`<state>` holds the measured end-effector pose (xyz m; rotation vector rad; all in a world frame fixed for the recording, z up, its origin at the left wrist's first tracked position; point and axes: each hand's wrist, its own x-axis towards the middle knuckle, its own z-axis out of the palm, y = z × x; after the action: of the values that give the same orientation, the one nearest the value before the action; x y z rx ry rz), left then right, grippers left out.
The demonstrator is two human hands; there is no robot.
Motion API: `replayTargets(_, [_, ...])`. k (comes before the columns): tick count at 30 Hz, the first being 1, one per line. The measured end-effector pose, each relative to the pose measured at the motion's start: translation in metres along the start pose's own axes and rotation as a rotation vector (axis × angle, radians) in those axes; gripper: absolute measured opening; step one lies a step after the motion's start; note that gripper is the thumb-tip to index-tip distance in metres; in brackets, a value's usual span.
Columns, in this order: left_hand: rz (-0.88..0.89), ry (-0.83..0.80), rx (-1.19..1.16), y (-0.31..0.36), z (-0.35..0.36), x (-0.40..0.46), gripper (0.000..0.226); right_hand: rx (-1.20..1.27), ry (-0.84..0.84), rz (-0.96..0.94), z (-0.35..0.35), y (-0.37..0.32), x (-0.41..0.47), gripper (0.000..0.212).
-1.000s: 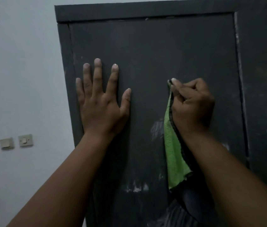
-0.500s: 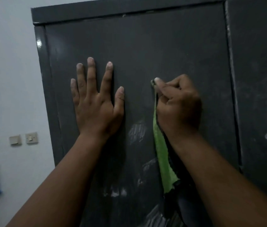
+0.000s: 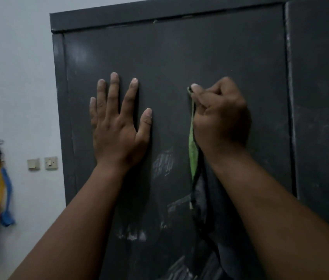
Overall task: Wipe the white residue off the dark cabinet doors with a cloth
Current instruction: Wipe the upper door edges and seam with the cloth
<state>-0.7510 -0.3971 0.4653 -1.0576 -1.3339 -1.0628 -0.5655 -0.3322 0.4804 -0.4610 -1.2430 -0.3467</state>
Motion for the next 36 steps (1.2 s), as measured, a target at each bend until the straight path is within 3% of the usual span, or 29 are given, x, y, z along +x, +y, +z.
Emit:
replayTargets(2, [-0.010, -0.011, -0.003, 0.001, -0.001, 0.000, 0.066, -0.033, -0.098, -0.031, 0.000, -0.008, -0.015, 0.036])
replayTargets(5, [-0.014, -0.023, -0.010, 0.001, -0.004, 0.001, 0.067, -0.022, -0.201, -0.165, -0.015, -0.003, -0.051, 0.022])
replayTargets(9, [-0.015, -0.048, -0.016, 0.002, -0.007, 0.000, 0.068, 0.011, -0.157, -0.174, -0.042, 0.027, -0.067, 0.018])
replayTargets(12, [-0.031, -0.064, -0.016, 0.005, -0.006, -0.002, 0.069, -0.022, -0.078, -0.027, -0.042, 0.036, -0.043, 0.017])
replayTargets(16, [-0.076, -0.073, -0.025, 0.014, -0.004, -0.002, 0.068, -0.037, -0.034, 0.073, -0.020, 0.018, -0.018, 0.033])
replayTargets(20, [-0.088, -0.096, -0.028, 0.019, -0.003, -0.005, 0.069, -0.020, -0.179, -0.119, -0.026, 0.002, -0.055, 0.011])
replayTargets(22, [-0.076, -0.108, -0.034, 0.020, -0.005, -0.007, 0.068, -0.005, -0.228, -0.199, -0.037, 0.012, -0.074, 0.024])
replayTargets(25, [-0.039, -0.127, -0.052, 0.019, -0.007, -0.011, 0.067, -0.004, -0.166, -0.096, -0.050, 0.040, -0.074, 0.026])
replayTargets(29, [-0.023, -0.142, -0.077, 0.022, -0.009, -0.014, 0.066, -0.017, 0.004, 0.056, -0.050, 0.059, -0.039, 0.015])
replayTargets(31, [-0.035, -0.154, -0.099, 0.030, -0.009, -0.012, 0.065, -0.025, 0.034, 0.095, -0.043, 0.055, -0.026, 0.023])
replayTargets(36, [0.003, -0.164, -0.110, 0.057, -0.004, -0.007, 0.064, -0.047, -0.117, -0.046, -0.052, 0.046, -0.057, 0.017])
